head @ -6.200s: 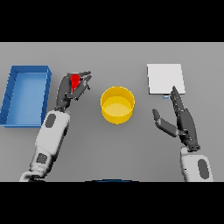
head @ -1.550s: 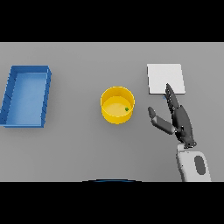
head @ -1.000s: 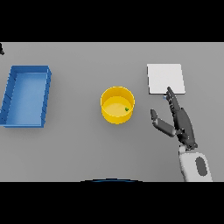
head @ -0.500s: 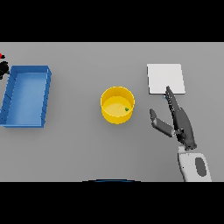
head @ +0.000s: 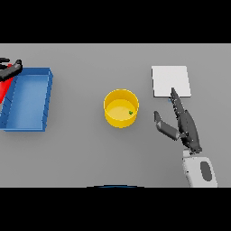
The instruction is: Pick up the red beaker and tilt it to pour out 1 green nut into yellow bowl. Pick up the yellow bowl and place it on the metallic measuring scale.
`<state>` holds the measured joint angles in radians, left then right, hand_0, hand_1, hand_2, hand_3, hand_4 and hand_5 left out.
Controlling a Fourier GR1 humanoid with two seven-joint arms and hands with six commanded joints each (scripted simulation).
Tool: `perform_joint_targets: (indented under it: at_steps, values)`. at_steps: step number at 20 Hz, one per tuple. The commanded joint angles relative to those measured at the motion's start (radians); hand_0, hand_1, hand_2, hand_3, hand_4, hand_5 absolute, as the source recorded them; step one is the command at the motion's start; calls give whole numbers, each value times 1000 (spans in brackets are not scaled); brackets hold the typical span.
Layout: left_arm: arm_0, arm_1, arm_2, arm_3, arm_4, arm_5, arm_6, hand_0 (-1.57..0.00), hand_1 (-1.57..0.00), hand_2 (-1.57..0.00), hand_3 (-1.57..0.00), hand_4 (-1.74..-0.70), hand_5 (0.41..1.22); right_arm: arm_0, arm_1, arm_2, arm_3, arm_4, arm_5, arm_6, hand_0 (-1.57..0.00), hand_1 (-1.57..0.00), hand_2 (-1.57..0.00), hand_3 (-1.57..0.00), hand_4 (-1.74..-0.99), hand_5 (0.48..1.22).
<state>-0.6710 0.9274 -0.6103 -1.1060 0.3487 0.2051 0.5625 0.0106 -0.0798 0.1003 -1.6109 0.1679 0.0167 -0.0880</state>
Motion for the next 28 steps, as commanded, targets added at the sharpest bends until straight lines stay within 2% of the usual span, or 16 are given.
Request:
perform_joint_targets:
  at_steps: [1, 2, 4, 6, 8, 11, 12, 14, 16, 17, 20, 23, 25, 28]
  values:
    - [1, 5, -7, -8, 0, -17, 6, -502, -425, -382, -237, -830, 678, 2, 3, 3, 1, 4, -3, 6, 1, 1, 1, 1, -1318, 725]
    - [-6, 6, -26, -9, -16, -32, 23, -402, -340, -305, -189, -807, 667, -7, -3, -3, 19, 1, 1, 13, 1, 1, 1, 1, -1316, 724]
    - [-18, 5, -44, 0, -30, -50, 48, -257, -217, -195, -121, -783, 653, -5, -8, -3, 19, 2, 6, -11, 1, 1, 1, 1, -1310, 721]
    - [-13, 9, -48, 7, -33, -61, 41, -164, -138, -124, -77, -775, 655, -5, -13, -1, 17, 21, -7, -5, 1, 1, 1, 1, -1307, 717]
    - [-24, -2, -67, 1, -65, -37, 47, -105, -88, -79, -49, -746, 655, -4, -14, 2, 18, 28, -9, -1, 1, 1, 1, 1, -1300, 717]
    - [-8, -14, -58, 3, -68, 4, 7, -53, -45, -40, -25, -730, 661, -7, -4, 16, -5, 30, -6, 34, 1, 1, 1, 1, -1277, 704]
    - [-12, -11, -47, 11, -63, 9, 2, -42, -36, -32, -19, -728, 664, -9, -11, 29, -18, 75, -29, 67, 1, 1, 1, 1, -1281, 688]
    - [-15, -18, -39, 23, -63, 21, -27, -27, -22, -20, -12, -718, 675, -54, -44, 42, -1, 137, -38, 107, 1, 1, 1, 1, -1222, 662]
    - [-14, -28, -35, 20, -58, 32, -37, -17, -14, -12, -7, -720, 685, -102, -76, 70, -2, 128, 32, 47, -13, 1, 1, 1, -1167, 672]
    - [-3, -25, -34, 7, -54, 38, -48, -13, -11, -10, -6, -722, 693, -129, -103, 84, 1, 126, 75, 30, -10, 1, 1, 1, -1174, 680]
    - [-12, -34, -31, 18, -52, 42, -41, -6, -5, -5, -2, -738, 709, -224, -171, 147, 45, 207, 145, 25, -5, 1, 1, 1, -1254, 666]
    - [-5, -32, -32, 7, -47, 38, -53, -3, -2, -2, -1, -744, 709, -310, -226, 228, 88, 326, 189, 50, -2, 1, 1, 1, -1243, 638]
    - [6, -22, -26, 4, -40, 38, -60, -1, -1, -1, 0, -747, 711, -370, -258, 286, 104, 396, 220, 29, -1, 1, 1, 1, -1230, 620]
    - [8, -25, -25, -5, -39, 46, -69, 0, 0, 0, 0, -753, 714, -448, -280, 339, 142, 442, 281, 19, 0, 1, 1, 1, -1235, 618]
